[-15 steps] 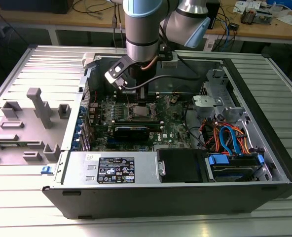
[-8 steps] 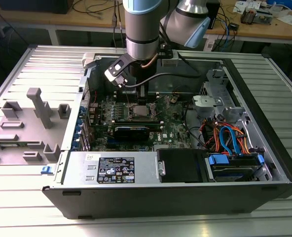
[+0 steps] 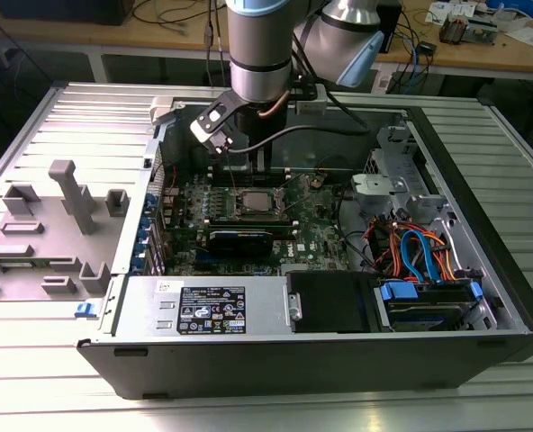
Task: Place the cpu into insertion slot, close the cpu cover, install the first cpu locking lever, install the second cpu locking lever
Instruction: 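Close the cpu cover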
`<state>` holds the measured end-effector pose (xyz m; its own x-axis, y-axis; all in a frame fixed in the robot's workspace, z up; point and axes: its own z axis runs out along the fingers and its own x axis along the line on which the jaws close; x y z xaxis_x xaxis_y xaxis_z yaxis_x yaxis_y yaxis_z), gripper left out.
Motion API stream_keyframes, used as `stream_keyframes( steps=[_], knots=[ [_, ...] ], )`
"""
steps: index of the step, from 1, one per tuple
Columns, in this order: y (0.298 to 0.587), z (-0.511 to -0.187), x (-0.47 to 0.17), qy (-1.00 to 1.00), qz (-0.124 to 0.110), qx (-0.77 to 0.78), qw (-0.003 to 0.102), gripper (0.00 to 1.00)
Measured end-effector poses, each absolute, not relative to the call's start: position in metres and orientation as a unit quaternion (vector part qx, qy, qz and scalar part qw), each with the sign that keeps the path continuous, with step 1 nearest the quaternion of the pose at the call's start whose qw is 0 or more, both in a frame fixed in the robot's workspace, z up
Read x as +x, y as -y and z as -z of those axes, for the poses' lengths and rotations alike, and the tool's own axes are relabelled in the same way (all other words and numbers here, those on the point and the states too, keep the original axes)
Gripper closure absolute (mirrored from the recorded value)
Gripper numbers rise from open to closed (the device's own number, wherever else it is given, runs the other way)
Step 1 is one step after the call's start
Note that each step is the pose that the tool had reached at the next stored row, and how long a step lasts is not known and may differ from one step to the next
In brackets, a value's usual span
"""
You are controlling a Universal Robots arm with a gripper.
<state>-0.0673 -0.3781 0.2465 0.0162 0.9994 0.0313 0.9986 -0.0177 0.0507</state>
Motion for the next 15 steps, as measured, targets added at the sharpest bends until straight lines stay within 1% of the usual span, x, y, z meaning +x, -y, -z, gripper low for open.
stream_keyframes(
  steps=[15],
  knots=[
    [0.3781,-0.2504,-0.0651,-0.701,-0.029,0.713,0.007,0.89]
  ],
)
